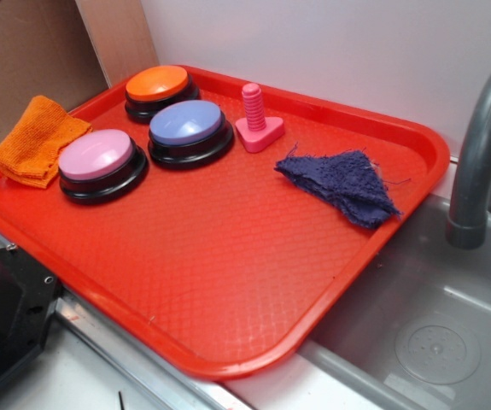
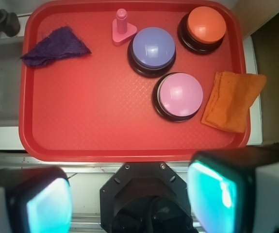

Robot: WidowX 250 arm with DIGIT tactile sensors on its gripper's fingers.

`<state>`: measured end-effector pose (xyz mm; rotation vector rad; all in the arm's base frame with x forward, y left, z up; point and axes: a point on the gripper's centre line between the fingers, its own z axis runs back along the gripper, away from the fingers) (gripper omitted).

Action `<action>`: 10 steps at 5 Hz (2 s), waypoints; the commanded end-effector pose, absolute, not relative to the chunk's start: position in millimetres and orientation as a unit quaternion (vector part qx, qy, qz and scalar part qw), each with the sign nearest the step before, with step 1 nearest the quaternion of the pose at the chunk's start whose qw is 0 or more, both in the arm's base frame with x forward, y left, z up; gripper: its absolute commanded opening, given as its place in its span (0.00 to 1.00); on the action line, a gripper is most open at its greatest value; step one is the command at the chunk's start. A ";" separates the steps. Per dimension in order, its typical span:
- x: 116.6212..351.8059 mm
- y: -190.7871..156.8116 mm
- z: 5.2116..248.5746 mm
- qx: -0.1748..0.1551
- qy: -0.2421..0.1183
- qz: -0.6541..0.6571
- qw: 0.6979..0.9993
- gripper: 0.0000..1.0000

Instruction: Push the pink button.

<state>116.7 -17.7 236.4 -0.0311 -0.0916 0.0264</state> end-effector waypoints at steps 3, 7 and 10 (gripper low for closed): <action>194.7 42.1 164.5 0.033 -0.050 -0.067 0.996 1.00; 186.7 84.2 66.4 0.049 0.007 -0.098 0.994 1.00; 187.0 78.9 48.4 0.050 0.028 -0.106 0.993 1.00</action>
